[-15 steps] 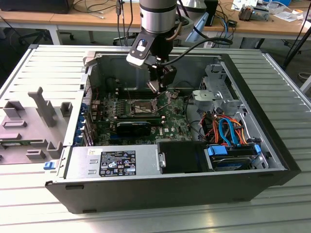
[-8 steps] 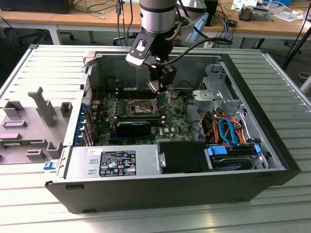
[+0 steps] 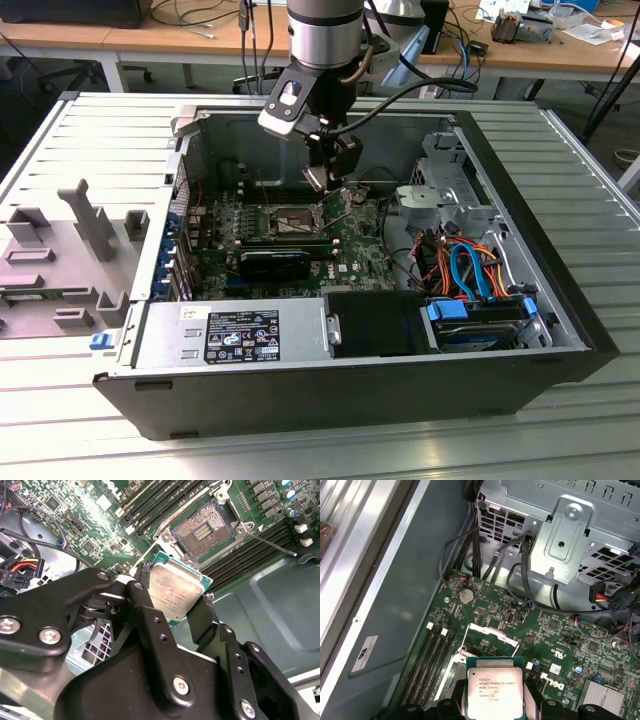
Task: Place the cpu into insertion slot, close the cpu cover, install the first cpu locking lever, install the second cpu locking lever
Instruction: 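Place the cpu into insertion slot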
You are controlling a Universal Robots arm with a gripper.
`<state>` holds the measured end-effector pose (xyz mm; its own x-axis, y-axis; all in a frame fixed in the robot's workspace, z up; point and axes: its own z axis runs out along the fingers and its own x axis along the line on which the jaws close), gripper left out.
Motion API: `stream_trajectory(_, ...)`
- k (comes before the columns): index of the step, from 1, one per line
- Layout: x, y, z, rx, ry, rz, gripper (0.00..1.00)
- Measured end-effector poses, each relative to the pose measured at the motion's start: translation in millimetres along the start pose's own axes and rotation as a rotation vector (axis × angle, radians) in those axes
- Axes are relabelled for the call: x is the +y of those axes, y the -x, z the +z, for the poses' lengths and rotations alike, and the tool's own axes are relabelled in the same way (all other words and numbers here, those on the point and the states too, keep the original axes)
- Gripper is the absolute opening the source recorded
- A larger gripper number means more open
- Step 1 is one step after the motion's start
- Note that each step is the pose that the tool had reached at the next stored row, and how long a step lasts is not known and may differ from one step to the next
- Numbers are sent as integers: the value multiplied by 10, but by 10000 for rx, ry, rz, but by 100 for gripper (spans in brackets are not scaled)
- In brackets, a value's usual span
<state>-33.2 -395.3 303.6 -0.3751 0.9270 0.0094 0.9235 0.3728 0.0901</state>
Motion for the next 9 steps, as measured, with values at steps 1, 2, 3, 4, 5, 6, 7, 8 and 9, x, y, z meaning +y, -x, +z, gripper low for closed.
stream_trajectory(1, 0, 0, 0, -1, 1, 16, 54)
stream_trajectory(2, 0, 0, 0, -3, 0, 34, 54)
stream_trajectory(3, 0, 0, 0, -4, 0, 49, 54)
stream_trajectory(4, 0, 0, 0, -6, 1, 71, 54)
stream_trajectory(5, 0, 0, 0, -8, 1, 85, 54)
stream_trajectory(6, 0, 0, 0, -9, 1, 100, 54)
stream_trajectory(7, 0, 0, 0, -10, 1, 120, 54)
stream_trajectory(8, 0, 0, 0, -11, 1, 132, 54)
stream_trajectory(9, 0, 0, 0, -14, 1, 164, 54)
